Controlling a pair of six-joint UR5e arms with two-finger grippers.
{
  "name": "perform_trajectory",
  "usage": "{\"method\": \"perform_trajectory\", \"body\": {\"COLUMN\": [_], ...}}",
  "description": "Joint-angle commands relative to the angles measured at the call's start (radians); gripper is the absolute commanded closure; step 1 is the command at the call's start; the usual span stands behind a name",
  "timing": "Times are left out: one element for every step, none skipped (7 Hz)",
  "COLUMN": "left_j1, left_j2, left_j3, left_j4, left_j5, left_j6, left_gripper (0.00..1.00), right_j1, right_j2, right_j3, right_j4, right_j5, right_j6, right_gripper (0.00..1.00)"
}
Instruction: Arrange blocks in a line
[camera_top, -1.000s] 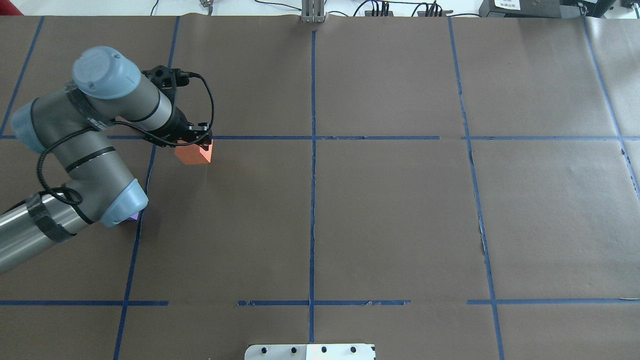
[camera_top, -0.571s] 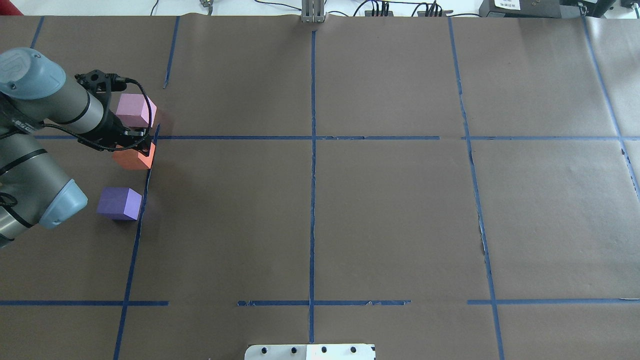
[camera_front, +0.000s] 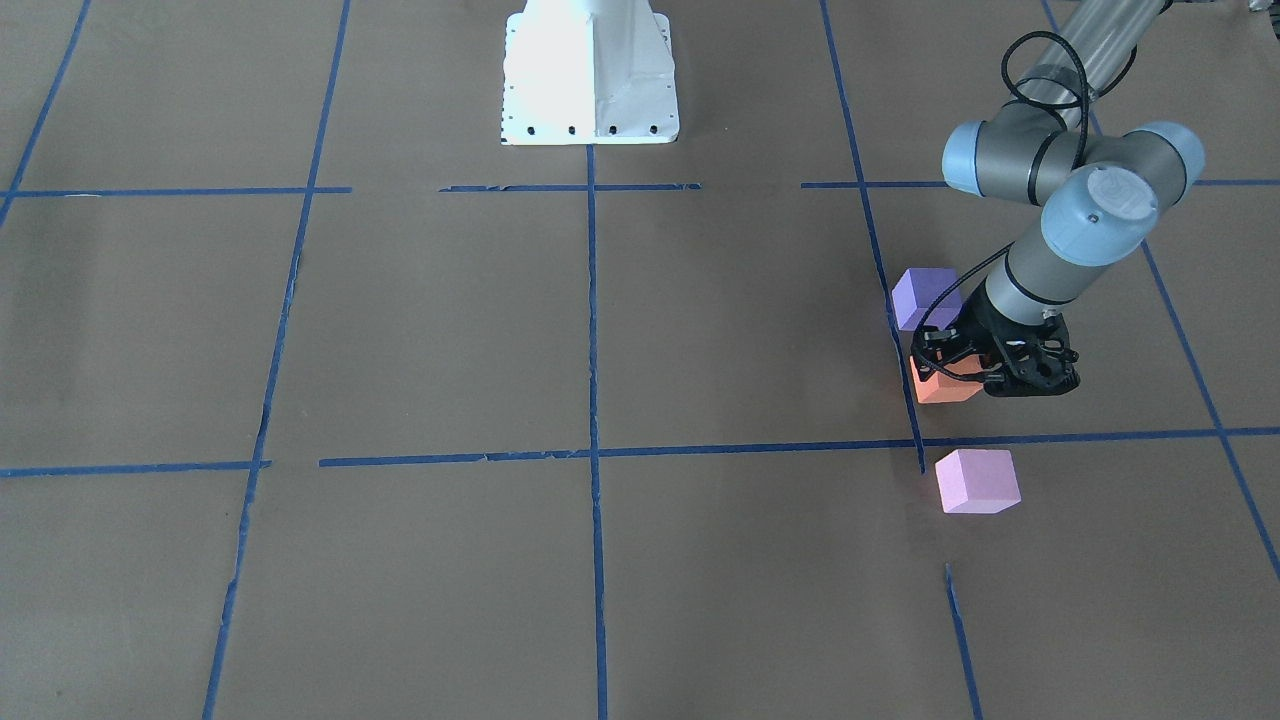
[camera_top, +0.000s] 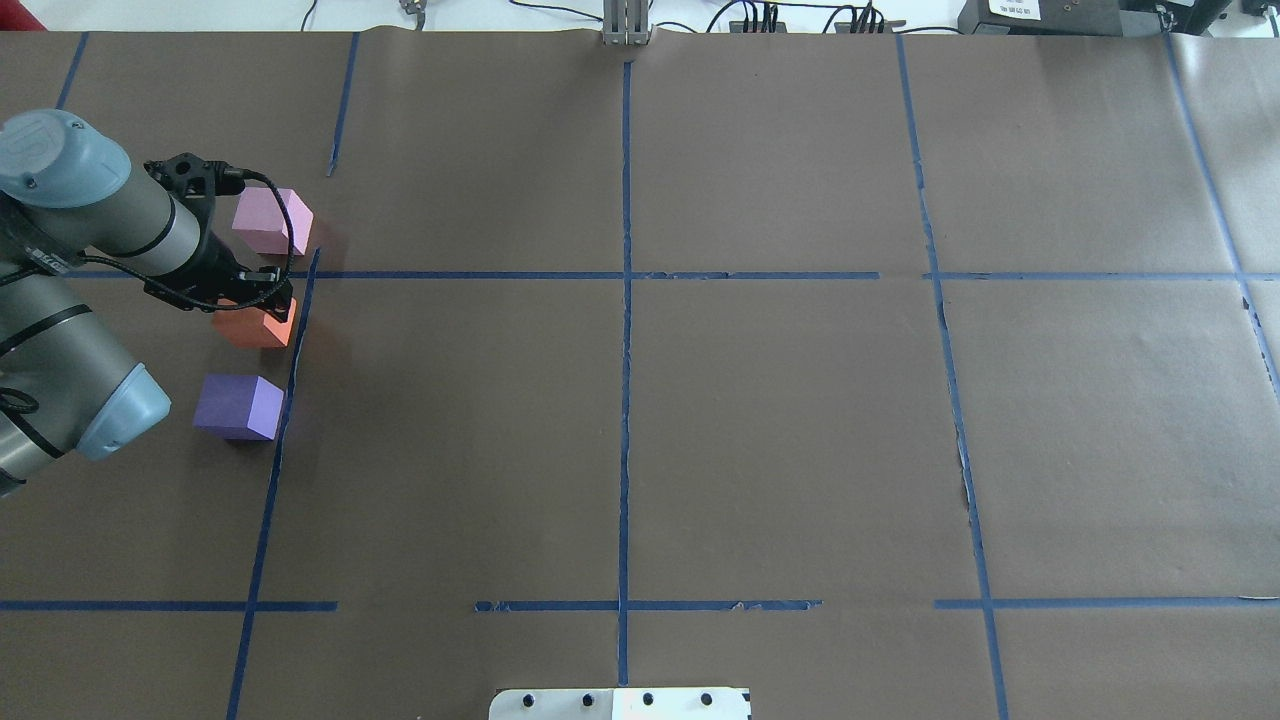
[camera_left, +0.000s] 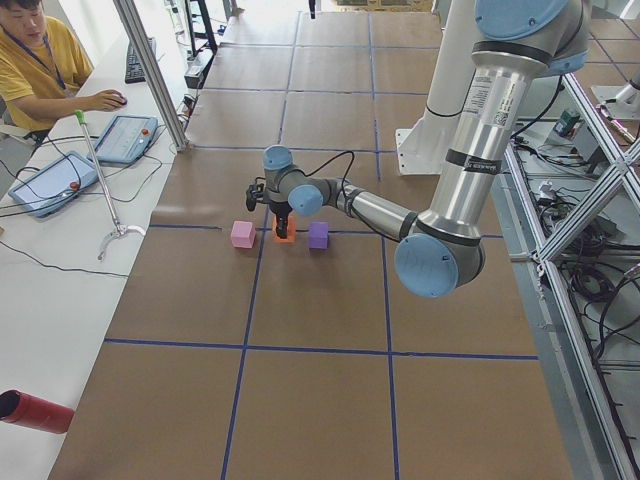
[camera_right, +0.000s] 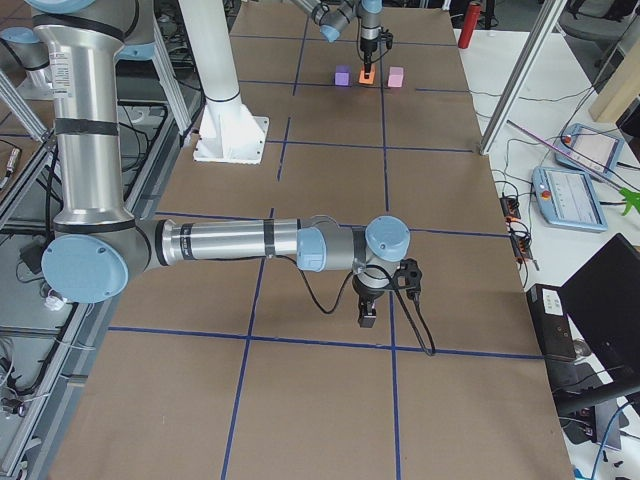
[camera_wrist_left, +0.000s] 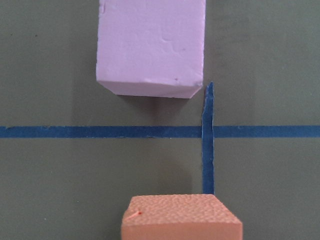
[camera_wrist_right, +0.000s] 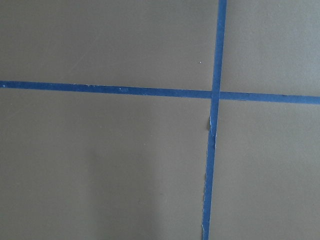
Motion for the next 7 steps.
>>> {"method": "perform_trajectory", "body": {"left_j1": [-0.013,-0.06,-0.117,-0.182,-0.254,-0.34,-0.412], "left_j2": [-0.001,-0.002,0.008,0.013,0.044,0.091,0.143], "left_j3": [-0.005,-0.018,-0.057,-0.082,-0.084,-0.084,-0.07], "left_j4": [0.003,0.006,0.015,0.033,0.102,0.113,0.115], "left_j5": [0.003,-0.005,-0.008,-0.013,-0.033,-0.039,-0.04], "left_j6": [0.007,0.008,0.01,0.116,0.277,0.464,0.619], "left_gripper": [0.0,0.01,0.01,0.01,0.01,0.01,0.0], "right_j1": [0.0,0.0,0.0,0.0,0.0,0.0,0.0], "right_j2": [0.0,0.0,0.0,0.0,0.0,0.0,0.0], "right_j3": [0.0,0.0,0.001,0.001,0.0,0.0,0.0], "right_j4": [0.0,0.0,0.0,0.0,0.0,0.0,0.0], "right_j5": [0.0,0.0,0.0,0.0,0.0,0.0,0.0], "right_j6": [0.0,0.0,0.0,0.0,0.0,0.0,0.0], "right_gripper": [0.0,0.0,0.0,0.0,0.0,0.0,0.0]}}
